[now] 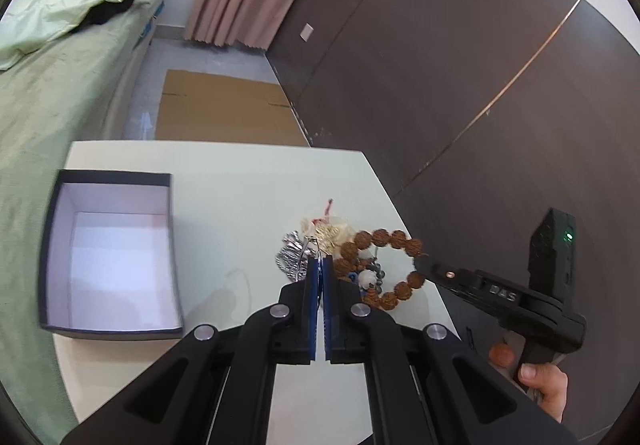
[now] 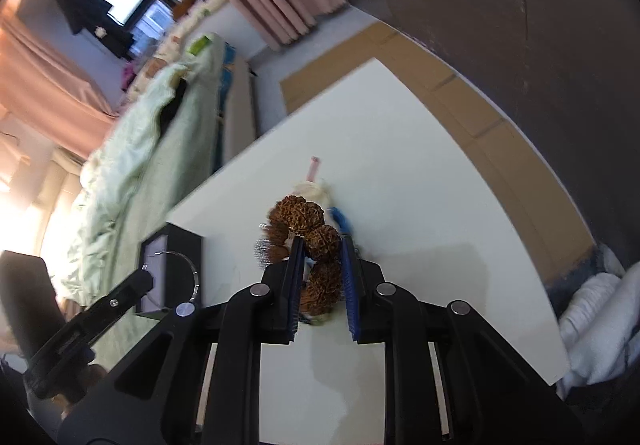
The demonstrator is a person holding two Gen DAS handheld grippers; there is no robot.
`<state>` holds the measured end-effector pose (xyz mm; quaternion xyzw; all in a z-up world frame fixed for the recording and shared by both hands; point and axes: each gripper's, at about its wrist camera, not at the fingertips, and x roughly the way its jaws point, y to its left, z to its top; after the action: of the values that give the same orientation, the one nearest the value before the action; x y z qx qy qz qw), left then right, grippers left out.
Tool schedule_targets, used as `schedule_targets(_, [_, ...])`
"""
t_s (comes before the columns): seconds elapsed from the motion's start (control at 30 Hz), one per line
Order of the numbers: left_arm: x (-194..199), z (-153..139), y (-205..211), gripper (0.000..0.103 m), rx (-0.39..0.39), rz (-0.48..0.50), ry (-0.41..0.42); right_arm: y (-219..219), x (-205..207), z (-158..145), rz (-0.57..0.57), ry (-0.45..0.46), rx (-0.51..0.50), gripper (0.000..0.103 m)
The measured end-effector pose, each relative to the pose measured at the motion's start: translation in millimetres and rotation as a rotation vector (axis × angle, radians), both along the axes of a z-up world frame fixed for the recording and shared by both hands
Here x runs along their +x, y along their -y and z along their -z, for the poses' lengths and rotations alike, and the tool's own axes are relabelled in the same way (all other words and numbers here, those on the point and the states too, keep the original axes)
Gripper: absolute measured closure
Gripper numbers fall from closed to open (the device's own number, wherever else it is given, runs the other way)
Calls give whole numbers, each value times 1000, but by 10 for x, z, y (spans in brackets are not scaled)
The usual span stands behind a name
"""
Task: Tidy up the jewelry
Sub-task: 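Close the right gripper on the brown bead bracelet and lift it, then lower the brown bracelet into the black box and open the right gripper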
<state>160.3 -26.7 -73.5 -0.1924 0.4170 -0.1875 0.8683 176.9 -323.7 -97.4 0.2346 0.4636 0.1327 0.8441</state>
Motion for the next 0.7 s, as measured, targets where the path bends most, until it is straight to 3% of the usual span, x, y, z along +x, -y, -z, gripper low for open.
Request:
schedule_targets(0.4, [-155,-198,-709,103,-35,-162,38,-391,-225,-396,-64,171,58,84])
schedule_targets(0.63, [-143,-171,-1024,103,-44,-245,37,-617,-294,-543,-95,218,95,84])
schedule_targets(0.67, [-126,-157,-1070,100,-44,-257,29,-649,-278,-553,-101,221,98,84])
schedule_targets(0.7, [-101,-140,-1098,87,-48,-262,16,-690,-277,-572,-107,225,101,84])
